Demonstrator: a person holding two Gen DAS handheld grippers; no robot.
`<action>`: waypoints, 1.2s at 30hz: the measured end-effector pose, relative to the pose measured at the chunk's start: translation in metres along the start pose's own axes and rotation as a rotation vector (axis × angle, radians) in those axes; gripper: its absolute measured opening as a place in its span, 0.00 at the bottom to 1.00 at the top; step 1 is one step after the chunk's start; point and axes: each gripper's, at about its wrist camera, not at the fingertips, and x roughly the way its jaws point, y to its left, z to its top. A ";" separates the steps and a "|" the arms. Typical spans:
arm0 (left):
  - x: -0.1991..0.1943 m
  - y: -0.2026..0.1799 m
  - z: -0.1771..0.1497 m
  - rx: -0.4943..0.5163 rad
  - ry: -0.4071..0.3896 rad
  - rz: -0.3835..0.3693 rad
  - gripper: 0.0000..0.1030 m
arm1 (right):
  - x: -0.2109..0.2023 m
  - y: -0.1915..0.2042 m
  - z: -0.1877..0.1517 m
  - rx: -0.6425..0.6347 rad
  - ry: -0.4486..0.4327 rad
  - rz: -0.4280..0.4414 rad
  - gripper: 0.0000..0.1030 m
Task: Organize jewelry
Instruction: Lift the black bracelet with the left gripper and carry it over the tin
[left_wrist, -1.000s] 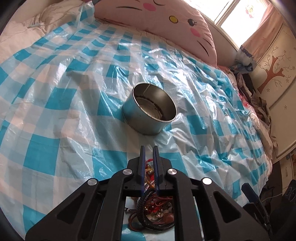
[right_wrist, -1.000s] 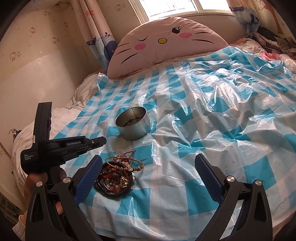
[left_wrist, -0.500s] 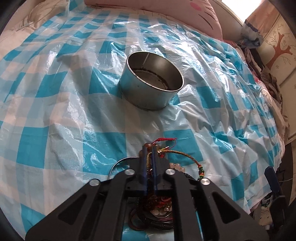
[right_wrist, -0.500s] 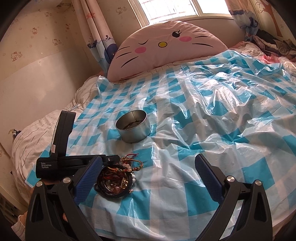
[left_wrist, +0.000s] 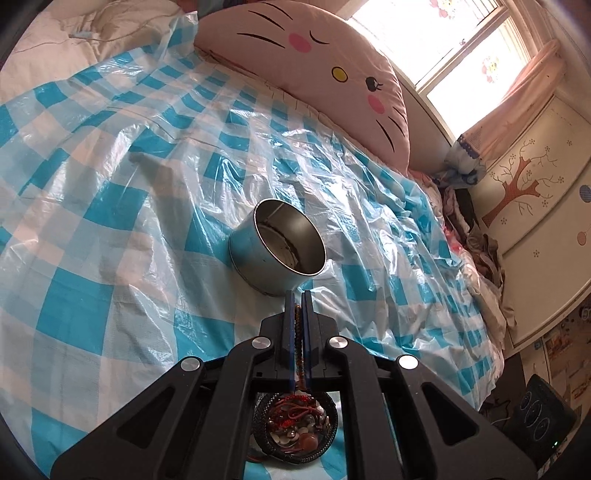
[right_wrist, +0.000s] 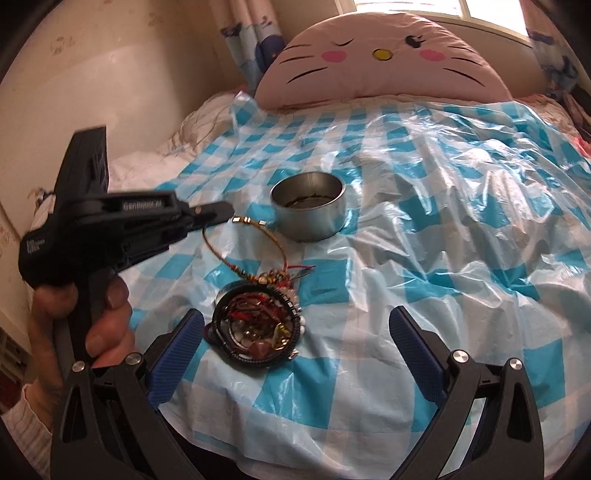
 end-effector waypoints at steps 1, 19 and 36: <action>-0.003 0.001 0.000 -0.002 -0.012 0.005 0.03 | 0.007 0.008 0.001 -0.036 0.028 0.004 0.93; -0.023 0.010 0.003 -0.008 -0.091 0.031 0.03 | 0.084 0.040 0.009 -0.188 0.256 0.016 0.82; -0.028 0.013 0.006 -0.020 -0.113 -0.003 0.03 | 0.049 0.011 0.025 -0.029 0.056 0.136 0.69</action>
